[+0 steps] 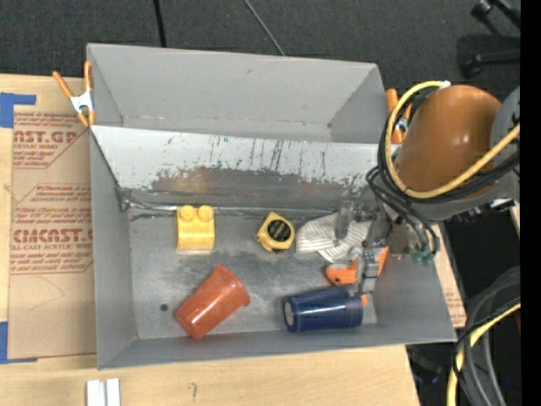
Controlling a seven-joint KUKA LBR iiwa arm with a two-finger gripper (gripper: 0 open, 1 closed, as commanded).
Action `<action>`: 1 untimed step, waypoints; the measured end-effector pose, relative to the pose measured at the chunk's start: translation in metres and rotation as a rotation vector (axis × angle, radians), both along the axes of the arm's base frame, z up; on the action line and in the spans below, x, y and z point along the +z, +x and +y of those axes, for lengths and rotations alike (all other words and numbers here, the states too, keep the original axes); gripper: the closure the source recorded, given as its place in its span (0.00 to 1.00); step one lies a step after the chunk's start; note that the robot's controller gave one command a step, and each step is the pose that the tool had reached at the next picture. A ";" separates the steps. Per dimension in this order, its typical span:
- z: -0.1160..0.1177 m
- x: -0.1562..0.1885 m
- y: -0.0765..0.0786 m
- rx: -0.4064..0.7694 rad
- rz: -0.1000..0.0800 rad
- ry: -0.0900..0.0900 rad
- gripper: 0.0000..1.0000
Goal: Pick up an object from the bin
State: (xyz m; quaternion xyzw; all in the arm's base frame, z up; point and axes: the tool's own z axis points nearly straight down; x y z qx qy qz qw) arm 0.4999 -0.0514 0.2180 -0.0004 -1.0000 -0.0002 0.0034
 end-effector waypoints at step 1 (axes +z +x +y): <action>0.000 0.004 0.002 0.001 -0.008 -0.001 0.00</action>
Offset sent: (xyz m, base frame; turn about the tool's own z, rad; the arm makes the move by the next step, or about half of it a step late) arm 0.0276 -0.0664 -0.0717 0.0955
